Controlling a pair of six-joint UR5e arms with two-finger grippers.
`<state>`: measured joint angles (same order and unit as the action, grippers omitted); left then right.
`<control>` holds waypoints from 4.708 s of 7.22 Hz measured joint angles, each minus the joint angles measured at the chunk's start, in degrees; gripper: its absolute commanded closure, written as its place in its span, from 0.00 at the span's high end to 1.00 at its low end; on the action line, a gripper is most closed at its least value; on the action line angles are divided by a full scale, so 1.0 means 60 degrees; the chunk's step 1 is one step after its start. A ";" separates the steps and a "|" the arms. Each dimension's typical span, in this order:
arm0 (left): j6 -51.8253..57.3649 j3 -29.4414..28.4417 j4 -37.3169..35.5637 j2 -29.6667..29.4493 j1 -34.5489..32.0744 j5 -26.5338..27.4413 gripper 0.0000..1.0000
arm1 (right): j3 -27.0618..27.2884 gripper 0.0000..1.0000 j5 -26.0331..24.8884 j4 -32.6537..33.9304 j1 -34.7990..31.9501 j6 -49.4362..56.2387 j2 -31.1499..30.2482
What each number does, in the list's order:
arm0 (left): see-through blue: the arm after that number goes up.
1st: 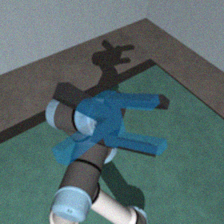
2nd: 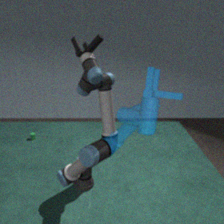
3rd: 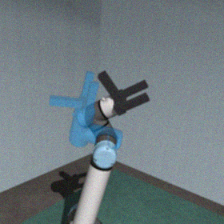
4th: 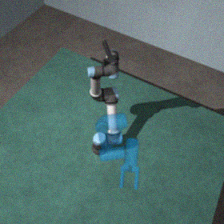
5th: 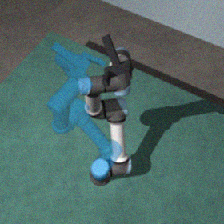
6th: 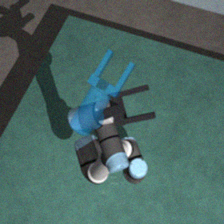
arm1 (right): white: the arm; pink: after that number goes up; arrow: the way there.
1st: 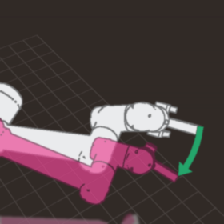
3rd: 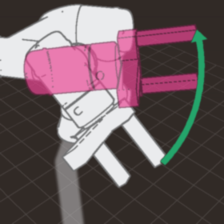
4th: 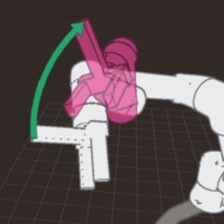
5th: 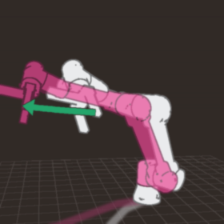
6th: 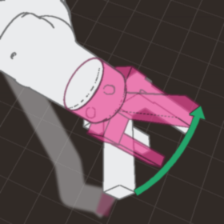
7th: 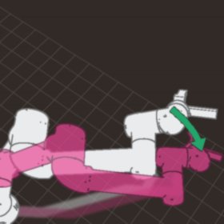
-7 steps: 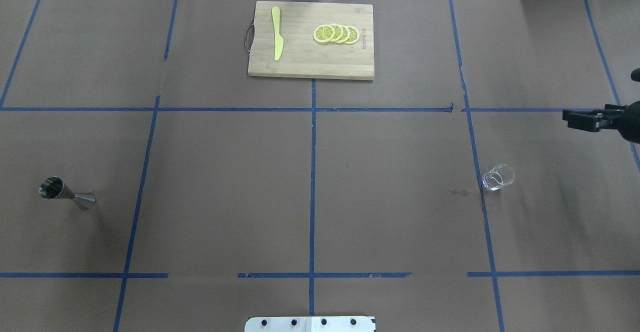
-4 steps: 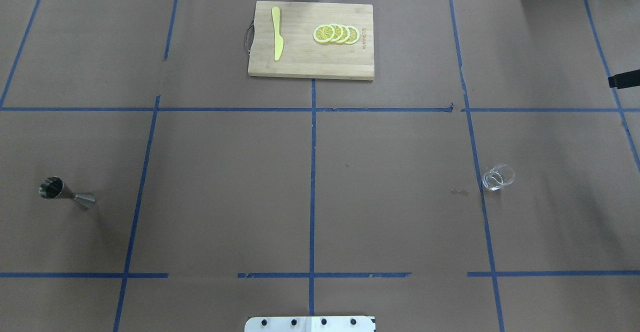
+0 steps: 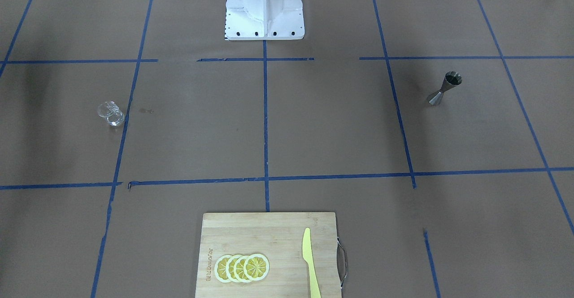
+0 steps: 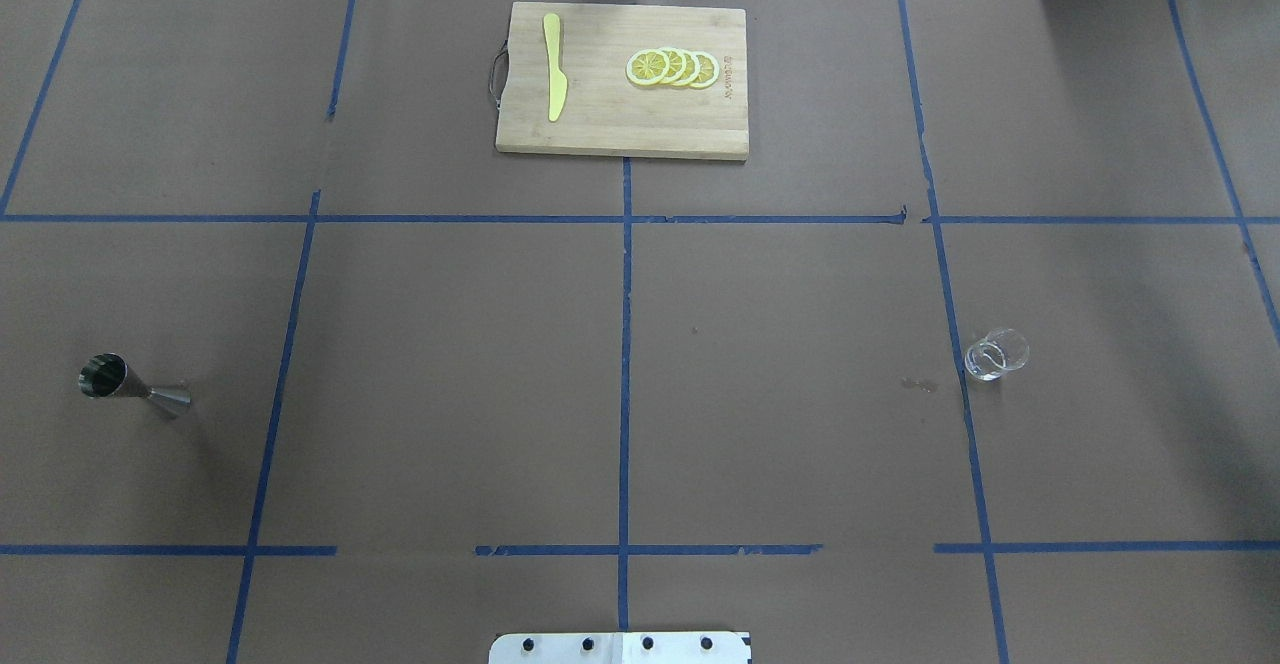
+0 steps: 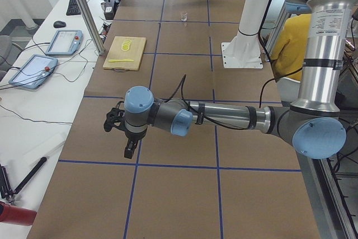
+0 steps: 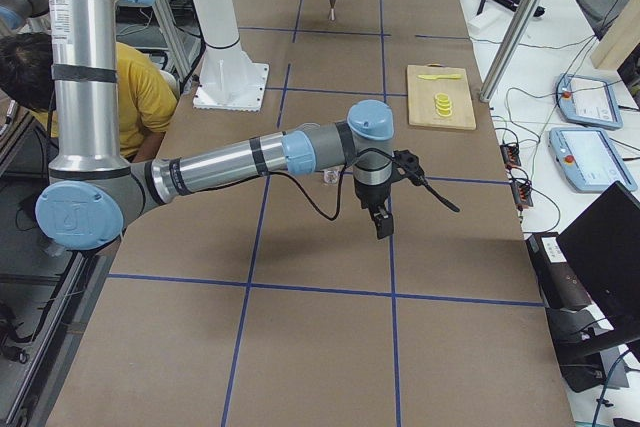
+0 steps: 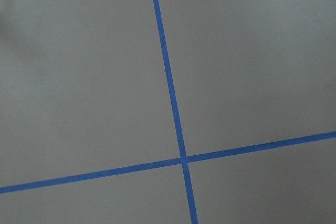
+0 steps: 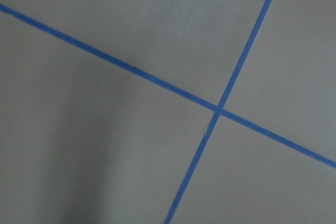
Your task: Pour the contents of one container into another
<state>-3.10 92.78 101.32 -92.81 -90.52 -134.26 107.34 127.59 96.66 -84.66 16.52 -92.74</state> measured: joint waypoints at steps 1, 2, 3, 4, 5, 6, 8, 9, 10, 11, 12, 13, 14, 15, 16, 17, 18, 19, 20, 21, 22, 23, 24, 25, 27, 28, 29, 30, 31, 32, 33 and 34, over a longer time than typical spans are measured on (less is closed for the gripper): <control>0.0016 0.0205 -0.0275 0.0134 -0.0023 -0.0249 1.00 | -0.0115 1.00 0.0492 0.0275 -0.0229 0.0565 -0.0272; 0.0035 0.0490 -0.0394 0.0432 -0.0062 -0.0399 1.00 | -0.0359 1.00 0.1111 0.0387 -0.0503 0.0781 -0.0472; 0.0042 0.0720 -0.0382 0.0768 -0.0080 -0.0462 1.00 | -0.0619 1.00 0.1602 0.0426 -0.0743 0.0839 -0.0659; 0.0062 0.0678 -0.0251 0.0944 -0.0060 -0.0468 1.00 | -0.0801 1.00 0.1828 0.0418 -0.0856 0.0788 -0.0821; 0.0064 0.0580 -0.0077 0.0991 -0.0039 -0.0446 1.00 | -0.0910 1.00 0.1899 0.0385 -0.0897 0.0688 -0.0887; 0.0039 0.0515 0.0042 0.0965 -0.0018 -0.0410 1.00 | -0.1004 1.00 0.1921 0.0352 -0.0907 0.0641 -0.0879; 0.0055 0.0577 -0.0150 0.0914 0.0046 -0.0233 1.00 | -0.1317 1.00 0.1940 0.0120 -0.0908 0.0596 -0.0707; 0.0074 0.0793 -0.0670 0.0918 0.0038 -0.0143 1.00 | -0.1404 1.00 0.1921 0.0007 -0.0913 0.0548 -0.0650; 0.0111 0.1061 -0.1319 0.0963 0.0031 -0.0102 1.00 | -0.1438 1.00 0.1899 -0.0042 -0.0916 0.0423 -0.0615; 0.0139 0.1078 -0.1694 0.1052 0.0040 -0.0111 1.00 | -0.1430 1.00 0.1879 -0.0060 -0.0918 0.0212 -0.0593; 0.0147 0.0912 -0.1850 0.1121 0.0068 -0.0136 1.00 | -0.1410 1.00 0.1863 -0.0067 -0.0919 0.0008 -0.0572; 0.0152 0.0742 -0.1902 0.1197 0.0108 -0.0127 1.00 | -0.1402 1.00 0.1851 -0.0073 -0.0918 -0.0083 -0.0553; 0.0149 0.0641 -0.1874 0.1261 0.0131 -0.0136 1.00 | -0.1387 1.00 0.1852 -0.0079 -0.0919 -0.0119 -0.0546; 0.0141 0.0576 -0.1791 0.1247 0.0155 -0.0141 1.00 | -0.1379 1.00 0.1866 -0.0083 -0.0919 -0.0139 -0.0537; 0.0140 0.0551 -0.1739 0.1145 0.0186 -0.0123 1.00 | -0.1378 1.00 0.1885 -0.0084 -0.0919 -0.0153 -0.0516; 0.0153 0.0539 -0.1732 0.1006 0.0207 -0.0128 1.00 | -0.1463 1.00 0.1915 -0.0059 -0.0919 -0.0155 -0.0410; 0.0172 0.0504 -0.1732 0.0939 0.0209 -0.0153 1.00 | -0.1607 1.00 0.1932 -0.0028 -0.0919 -0.0148 -0.0286; 0.0185 0.0429 -0.1743 0.0941 0.0209 -0.0179 1.00 | -0.1690 1.00 0.1918 -0.0035 -0.0919 -0.0139 -0.0287; 0.0190 0.0319 -0.1758 0.0980 0.0207 -0.0179 1.00 | -0.1739 1.00 0.1890 -0.0050 -0.0919 -0.0131 -0.0331; 0.0192 0.0283 -0.1765 0.1022 0.0191 -0.0166 1.00 | -0.1799 1.00 0.1859 -0.0062 -0.0918 -0.0127 -0.0356; 0.0197 0.0338 -0.1762 0.1050 0.0175 -0.0150 1.00 | -0.1842 1.00 0.1840 -0.0071 -0.0919 -0.0126 -0.0362; 0.0203 0.0387 -0.1746 0.1056 0.0171 -0.0139 1.00 | -0.1842 1.00 0.1771 -0.0079 -0.0919 -0.0148 -0.0306; 0.0206 0.0429 -0.1731 0.1056 0.0170 -0.0137 1.00 | -0.1741 1.00 0.1443 -0.0083 -0.0919 -0.0229 -0.0216; 0.0208 0.0463 -0.1720 0.1056 0.0165 -0.0137 1.00 | -0.1525 1.00 0.0884 -0.0081 -0.0919 -0.0326 -0.0174; 0.0208 0.0530 -0.1718 0.1054 0.0161 -0.0150 1.00 | -0.1307 1.00 0.0369 -0.0063 -0.0919 -0.0421 -0.0202; 0.0206 0.0553 -0.1715 0.1050 0.0161 -0.0166 1.00 | -0.1310 1.00 0.0397 -0.0058 -0.0919 -0.0432 -0.0223; 0.0199 0.0574 -0.1713 0.1045 0.0161 -0.0183 1.00 | -0.1349 1.00 0.0571 -0.0057 -0.0919 -0.0437 -0.0246; 0.0196 0.0596 -0.1708 0.1042 0.0160 -0.0195 1.00 | -0.1375 1.00 0.0730 -0.0056 -0.0919 -0.0439 -0.0272; 0.0191 0.0610 -0.1702 0.1040 0.0160 -0.0203 1.00 | -0.1382 1.00 0.0807 -0.0056 -0.0919 -0.0439 -0.0283; 0.0184 0.0615 -0.1695 0.1040 0.0161 -0.0208 1.00 | -0.1386 1.00 0.0844 -0.0055 -0.0919 -0.0440 -0.0286; 0.0181 0.0619 -0.1688 0.1040 0.0160 -0.0210 1.00 | -0.1387 1.00 0.0921 -0.0056 -0.0919 -0.0440 -0.0290; 0.0180 0.0620 -0.1684 0.1040 0.0160 -0.0210 1.00 | -0.1391 1.00 0.1036 -0.0056 -0.0919 -0.0443 -0.0290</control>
<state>-2.02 96.50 91.22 -86.57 -89.56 -135.53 98.99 133.81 96.33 -90.17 13.87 -94.48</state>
